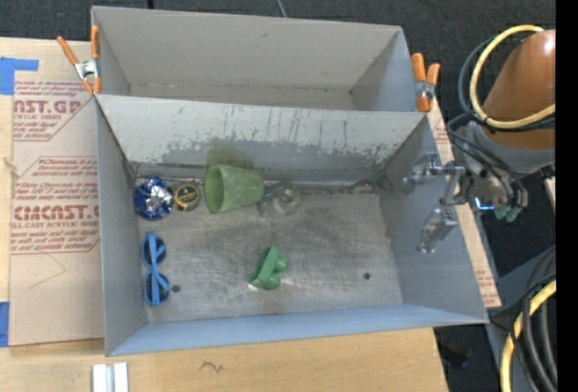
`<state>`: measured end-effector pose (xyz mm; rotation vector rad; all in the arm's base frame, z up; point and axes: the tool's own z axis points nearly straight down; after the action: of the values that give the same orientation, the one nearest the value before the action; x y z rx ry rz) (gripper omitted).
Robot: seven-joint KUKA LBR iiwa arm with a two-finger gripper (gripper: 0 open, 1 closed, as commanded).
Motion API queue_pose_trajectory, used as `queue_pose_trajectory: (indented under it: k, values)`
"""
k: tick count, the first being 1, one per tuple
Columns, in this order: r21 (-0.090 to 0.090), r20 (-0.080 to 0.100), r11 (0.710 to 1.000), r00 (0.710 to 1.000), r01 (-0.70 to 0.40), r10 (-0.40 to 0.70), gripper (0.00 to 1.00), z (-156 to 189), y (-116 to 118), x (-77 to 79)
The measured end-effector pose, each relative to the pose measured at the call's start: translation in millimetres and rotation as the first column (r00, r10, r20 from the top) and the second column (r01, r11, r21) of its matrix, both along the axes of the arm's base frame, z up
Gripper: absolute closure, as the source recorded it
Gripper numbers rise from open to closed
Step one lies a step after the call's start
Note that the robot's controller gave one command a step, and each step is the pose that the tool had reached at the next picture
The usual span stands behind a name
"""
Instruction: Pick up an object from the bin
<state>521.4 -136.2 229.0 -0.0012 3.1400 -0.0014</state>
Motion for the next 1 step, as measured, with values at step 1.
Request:
queue_pose_trajectory:
  k: [1]
  values:
    - [0.001,0.003,0.988,0.988,-0.157,0.157,0.00,25.9,51.6,-1.7]
